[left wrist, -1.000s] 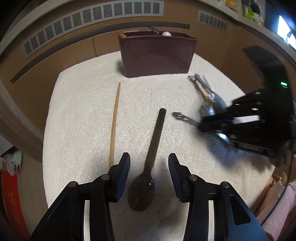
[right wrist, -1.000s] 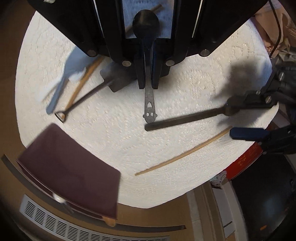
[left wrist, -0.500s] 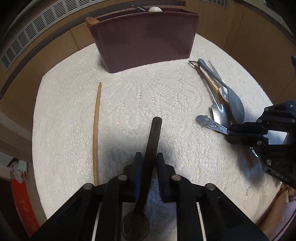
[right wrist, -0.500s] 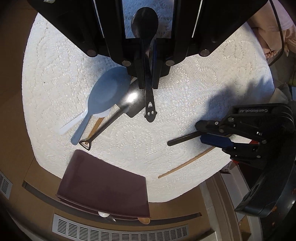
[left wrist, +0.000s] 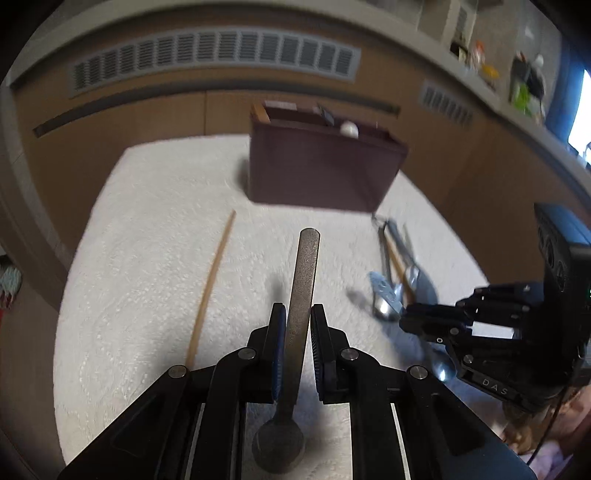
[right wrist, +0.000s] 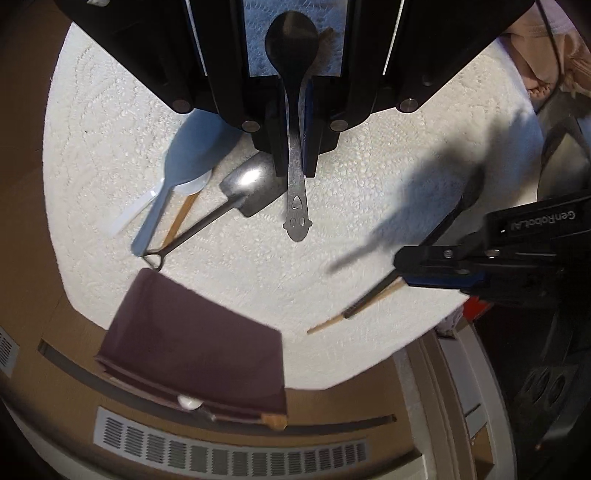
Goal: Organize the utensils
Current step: 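Lift the smoky spoon with the left gripper while the right lifts the smiley-face spoon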
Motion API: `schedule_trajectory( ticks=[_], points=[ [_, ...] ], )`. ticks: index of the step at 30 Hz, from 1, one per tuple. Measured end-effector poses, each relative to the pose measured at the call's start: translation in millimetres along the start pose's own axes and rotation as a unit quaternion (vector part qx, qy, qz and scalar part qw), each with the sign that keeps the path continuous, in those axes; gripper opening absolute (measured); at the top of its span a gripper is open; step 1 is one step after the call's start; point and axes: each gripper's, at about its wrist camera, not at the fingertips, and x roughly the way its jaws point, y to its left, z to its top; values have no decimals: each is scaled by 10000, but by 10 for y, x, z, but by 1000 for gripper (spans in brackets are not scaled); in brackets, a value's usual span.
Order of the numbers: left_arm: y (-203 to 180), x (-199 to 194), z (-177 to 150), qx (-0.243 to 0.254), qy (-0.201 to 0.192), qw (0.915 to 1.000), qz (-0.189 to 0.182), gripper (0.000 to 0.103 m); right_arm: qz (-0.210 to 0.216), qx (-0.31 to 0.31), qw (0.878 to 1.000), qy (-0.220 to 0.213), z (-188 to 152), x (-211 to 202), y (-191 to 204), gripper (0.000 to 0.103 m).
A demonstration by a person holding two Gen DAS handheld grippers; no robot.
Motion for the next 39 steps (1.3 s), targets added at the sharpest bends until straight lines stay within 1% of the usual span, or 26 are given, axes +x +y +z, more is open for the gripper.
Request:
schedule_trajectory(
  ticks=[4,5,6,7,9,11,13,15,17,18,19,20,21,22,24,26,28,30,31,33,35,36,37,39],
  points=[
    [4,-250,78,-219,-421,9986,-231,14,71,273,9989,-367,22,-279,-58,7],
    [-11,-301,103,-211,-510,9981,-259,14,77,314,9983,-479,26,-366,-67,7],
    [-38,-337,115,-209,-580,9977,-264,14,71,343,9978,-564,33,-426,-70,3],
    [-56,-369,140,-188,-641,9974,-277,14,74,396,9969,-674,41,-510,-84,1],
    [-90,-398,184,-107,-712,9970,-293,14,63,436,9959,-787,59,-620,-103,1],
    [-74,-356,238,-40,-634,9978,-201,14,-16,340,9958,-852,87,-683,-102,1],
    [-44,-276,256,-2,-443,9990,-74,14,-101,313,9960,-829,111,-667,-126,1],
    [-19,-219,217,7,-289,9996,37,14,-121,297,9972,-671,119,-592,-185,2],
    [20,-162,152,-81,-175,9998,72,16,-240,255,9981,-499,131,-460,-223,4],
    [40,-125,121,-131,-106,9998,67,16,-277,269,9984,-403,136,-367,-242,9],
    [54,-96,86,-172,-66,9998,66,17,-355,365,9981,-345,144,-275,-281,20],
    [67,-61,61,-208,-20,9998,73,18,-422,492,9974,-309,150,-183,-333,27],
    [61,-46,33,-229,26,9997,88,22,-463,555,9969,-300,155,-131,-359,40],
    [69,-13,15,-234,77,9997,91,27,-564,685,9956,-294,161,-50,-406,43],
    [74,29,-15,-237,143,9996,88,31,-544,857,9945,-262,187,53,-467,41],
    [81,80,-35,-247,213,9994,85,31,-412,1042,9935,-181,239,184,-520,35],
    [100,112,-59,-291,252,9992,58,32,-390,1060,9935,-128,291,283,-518,29],
    [125,131,-84,-340,279,9990,43,35,-500,1106,9926,-14,331,403,-517,28],
    [135,133,-99,-361,292,9989,46,39,-641,1153,9912,-75,350,420,-532,29],
    [163,131,-121,-385,300,9988,53,46,-748,1297,9887,-29,380,460,-587,29],
    [187,126,-132,-419,299,9987,64,46,-817,1428,9864,28,371,464,-629,29],
    [203,132,-138,-452,309,9985,56,48,-784,1402,9870,96,358,475,-627,30],
    [216,146,-146,-501,324,9982,52,52,-780,1328,9880,132,329,484,-607,30],
    [235,183,-154,-596,355,9976,26,55,-865,1129,9898,105,308,483,-539,31]
  ],
)
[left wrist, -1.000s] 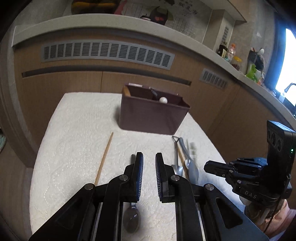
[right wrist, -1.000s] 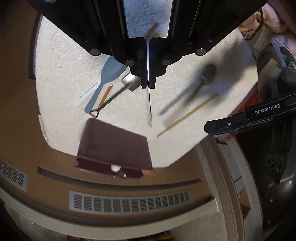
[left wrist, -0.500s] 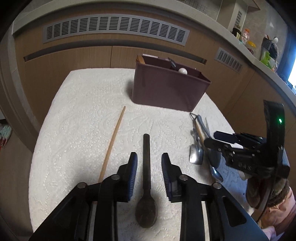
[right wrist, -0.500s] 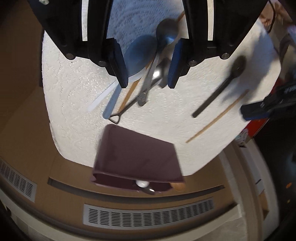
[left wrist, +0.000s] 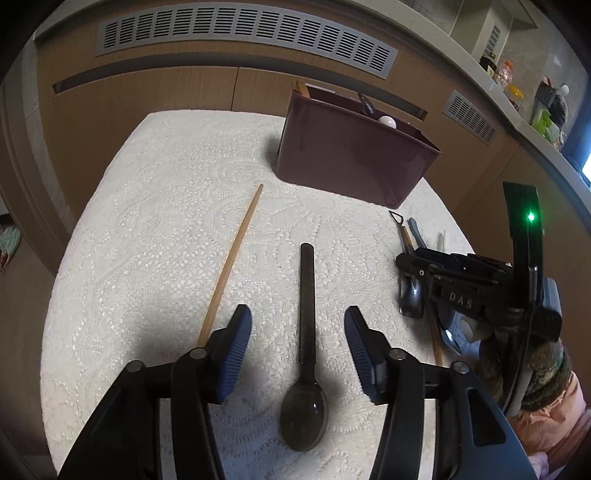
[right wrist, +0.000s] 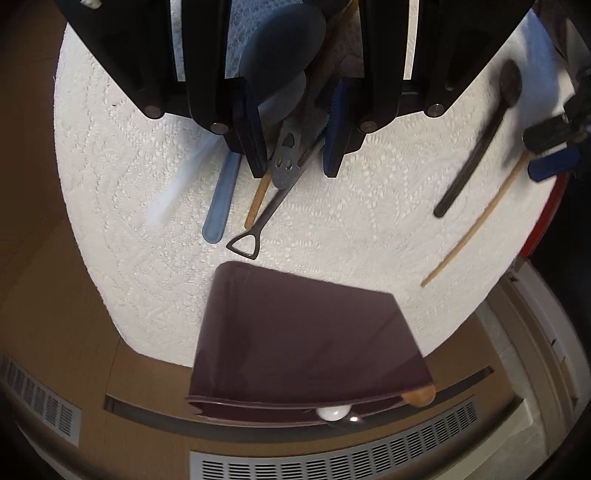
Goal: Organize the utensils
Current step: 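Lift the smoky spoon with the left gripper while the right lifts the smiley-face spoon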
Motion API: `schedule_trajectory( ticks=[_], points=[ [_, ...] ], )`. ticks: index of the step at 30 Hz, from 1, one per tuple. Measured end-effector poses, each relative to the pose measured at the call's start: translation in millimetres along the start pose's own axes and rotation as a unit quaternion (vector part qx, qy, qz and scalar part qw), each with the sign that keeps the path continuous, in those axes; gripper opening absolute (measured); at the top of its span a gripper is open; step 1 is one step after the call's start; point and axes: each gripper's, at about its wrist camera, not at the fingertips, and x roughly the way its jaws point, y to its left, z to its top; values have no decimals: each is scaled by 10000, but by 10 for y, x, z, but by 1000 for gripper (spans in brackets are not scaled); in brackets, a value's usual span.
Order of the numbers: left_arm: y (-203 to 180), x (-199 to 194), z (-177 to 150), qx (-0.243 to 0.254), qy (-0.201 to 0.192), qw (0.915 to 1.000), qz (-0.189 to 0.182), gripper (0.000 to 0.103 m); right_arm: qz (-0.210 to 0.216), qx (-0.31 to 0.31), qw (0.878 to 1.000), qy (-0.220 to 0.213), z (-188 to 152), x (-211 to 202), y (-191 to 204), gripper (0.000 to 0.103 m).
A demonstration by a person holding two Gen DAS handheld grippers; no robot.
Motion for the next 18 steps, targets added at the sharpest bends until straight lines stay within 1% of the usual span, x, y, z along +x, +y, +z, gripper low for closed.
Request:
schedule_trajectory(
  ticks=[2,3,4,5,9,13,16,18],
  points=[
    [10,38,-8,-91,63,9999,-45,55,-93,-119,9999,3,8,8,65,30],
    [11,47,-17,-107,80,9999,-69,55,-105,-139,9998,-33,17,0,79,26],
    [8,45,-28,-90,88,9999,-77,55,-67,-129,9999,-66,31,-26,77,18],
    [4,43,-37,-62,88,9999,-56,55,36,-117,9998,-154,42,-90,72,16],
    [30,49,-57,-27,122,9999,62,55,315,-183,9980,-510,18,-464,69,16],
    [13,92,-40,-12,199,9998,19,55,629,-186,9951,-743,-60,-803,55,16],
    [-81,165,28,221,401,9989,-84,55,685,-141,9923,-1025,-90,-1040,-1,16],
    [-171,248,112,476,615,9970,-56,53,729,-104,9907,-1147,-93,-1144,-31,16]
  ],
)
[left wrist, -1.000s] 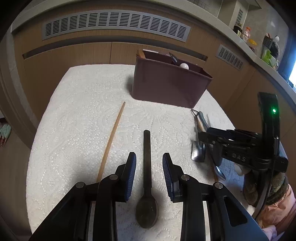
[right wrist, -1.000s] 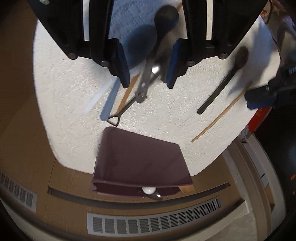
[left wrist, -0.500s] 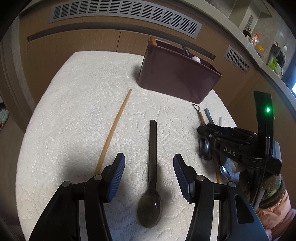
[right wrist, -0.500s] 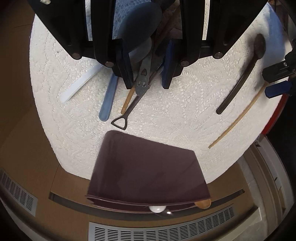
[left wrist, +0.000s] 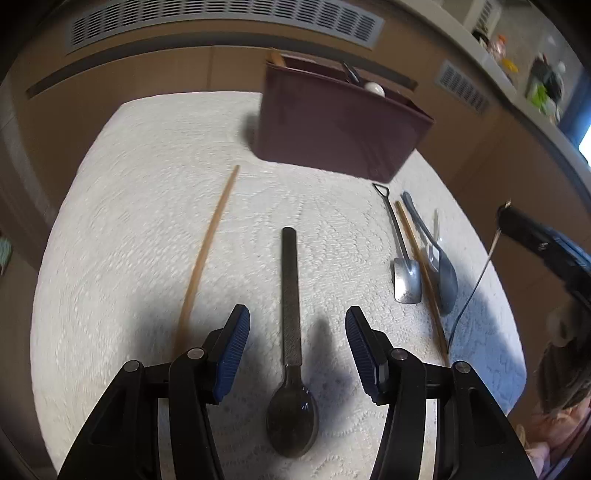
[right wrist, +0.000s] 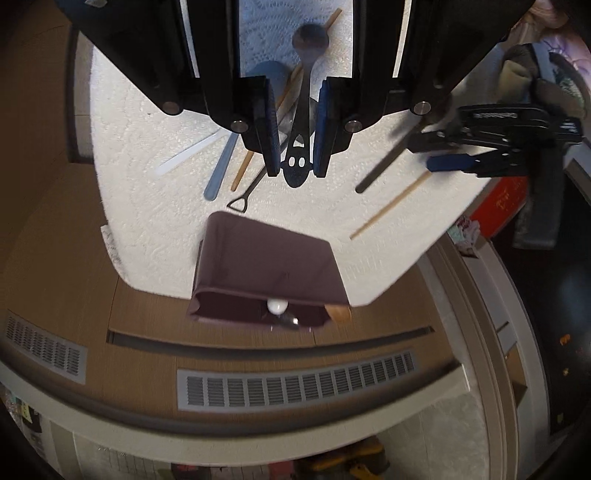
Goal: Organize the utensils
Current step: 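Lift the smoky spoon with the left gripper while the right lifts the smiley-face spoon, then lower both spoons into the maroon caddy and open both grippers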
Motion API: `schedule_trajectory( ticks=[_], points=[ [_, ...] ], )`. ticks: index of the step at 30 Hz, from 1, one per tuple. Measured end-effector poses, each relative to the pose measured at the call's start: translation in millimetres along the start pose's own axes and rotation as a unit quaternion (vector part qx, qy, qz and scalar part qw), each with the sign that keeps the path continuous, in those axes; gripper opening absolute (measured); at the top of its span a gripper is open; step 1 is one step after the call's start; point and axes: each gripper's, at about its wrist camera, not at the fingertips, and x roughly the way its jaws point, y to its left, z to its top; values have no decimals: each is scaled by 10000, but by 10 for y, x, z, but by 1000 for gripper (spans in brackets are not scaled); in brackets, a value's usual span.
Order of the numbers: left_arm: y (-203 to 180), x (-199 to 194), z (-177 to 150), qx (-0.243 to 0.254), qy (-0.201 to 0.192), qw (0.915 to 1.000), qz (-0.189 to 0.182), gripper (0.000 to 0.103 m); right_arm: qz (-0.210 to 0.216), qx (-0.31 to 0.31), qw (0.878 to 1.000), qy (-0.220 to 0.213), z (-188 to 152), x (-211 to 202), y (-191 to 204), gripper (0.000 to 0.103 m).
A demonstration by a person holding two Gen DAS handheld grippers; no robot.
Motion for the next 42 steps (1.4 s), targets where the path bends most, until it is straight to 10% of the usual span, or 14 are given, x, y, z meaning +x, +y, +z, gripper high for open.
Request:
schedule_trajectory(
  ticks=[14,24,35,42],
  points=[
    [-210,584,606,707,1450,9840,749,13,137,-5,9995,-301,-106,-161,14,16],
    [-265,-231,73,172,-831,9961,232,12,85,48,9984,-549,-124,-340,2,16],
    [-459,-1013,529,284,-2408,9701,-90,9,-97,-75,9954,-945,172,-534,78,16],
    [-604,-1745,1483,656,-3517,9332,-350,9,-230,-393,9828,-1788,1093,-891,38,16]
  ],
)
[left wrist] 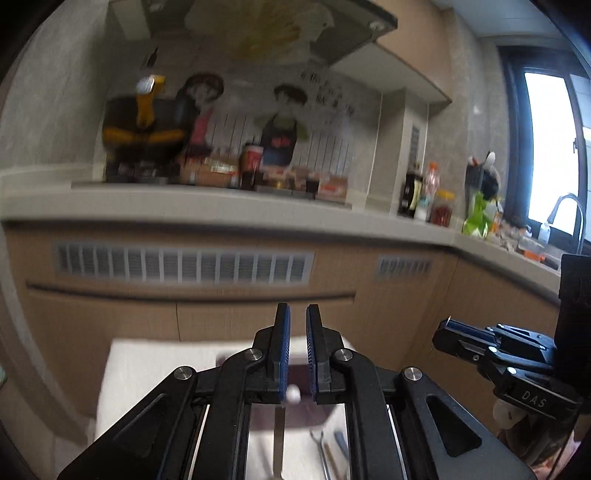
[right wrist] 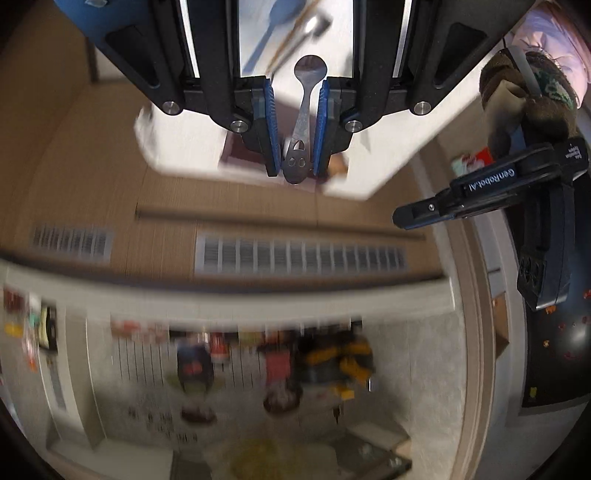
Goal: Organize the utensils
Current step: 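Lower both spoons into the maroon caddy and open both grippers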
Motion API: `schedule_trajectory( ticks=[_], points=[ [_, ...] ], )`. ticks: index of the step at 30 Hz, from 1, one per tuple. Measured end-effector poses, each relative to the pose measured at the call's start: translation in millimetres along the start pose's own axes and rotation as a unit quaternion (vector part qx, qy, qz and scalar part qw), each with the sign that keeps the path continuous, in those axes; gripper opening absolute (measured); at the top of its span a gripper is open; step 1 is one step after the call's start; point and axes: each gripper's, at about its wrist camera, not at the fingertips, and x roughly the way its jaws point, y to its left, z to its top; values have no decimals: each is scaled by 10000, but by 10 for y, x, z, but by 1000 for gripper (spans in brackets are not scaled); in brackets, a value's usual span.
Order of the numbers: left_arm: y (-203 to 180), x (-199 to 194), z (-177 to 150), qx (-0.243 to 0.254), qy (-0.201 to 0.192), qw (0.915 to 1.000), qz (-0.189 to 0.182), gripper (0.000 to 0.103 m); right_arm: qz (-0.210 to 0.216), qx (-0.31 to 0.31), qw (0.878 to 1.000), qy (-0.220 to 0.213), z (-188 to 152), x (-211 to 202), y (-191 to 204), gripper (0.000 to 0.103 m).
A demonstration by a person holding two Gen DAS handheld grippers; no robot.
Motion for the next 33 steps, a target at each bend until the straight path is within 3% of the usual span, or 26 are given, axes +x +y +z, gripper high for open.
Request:
schedule_trajectory(
  ticks=[4,9,11,13,15,18,20,21,22,26,29,30,32,33],
  points=[
    [163,218,182,-6,5,10000,57,9,-167,-30,9997,-182,388,170,-115,16],
    [373,600,-274,-19,1031,9945,-162,12,-316,-92,9994,-52,368,351,-188,16],
    [415,797,-569,-7,1592,9866,-349,25,-307,-9,9995,38,313,383,-229,16],
    [377,995,-884,162,2314,9712,-541,55,-306,69,9994,134,251,387,-276,16],
    [307,1138,-1148,319,2818,9571,-588,58,-313,65,9993,204,186,371,-294,16],
    [211,1374,-1483,416,3505,9351,-327,58,-309,94,9991,279,97,349,-309,16],
    [203,1521,-1629,386,3776,9251,-132,48,-280,139,9990,325,35,342,-321,16],
    [209,1591,-1666,347,3867,9215,-41,37,-273,158,9989,336,8,335,-325,16],
    [212,1659,-1718,298,3990,9165,-2,34,-266,176,9989,350,-27,323,-334,16],
    [123,1814,-1939,440,4330,9002,107,34,-224,210,9987,412,-118,285,-382,16],
    [-3,1878,-1955,821,4280,8995,320,27,-219,250,9985,445,-181,268,-412,16],
    [-35,1886,-1953,828,4301,8984,309,13,-222,259,9983,463,-200,266,-416,16],
    [-96,1851,-1946,898,4254,8999,342,13,-248,283,9981,492,-238,259,-430,16],
    [-113,1813,-1934,895,4147,9048,369,13,-261,297,9980,494,-257,247,-433,16]
  ],
)
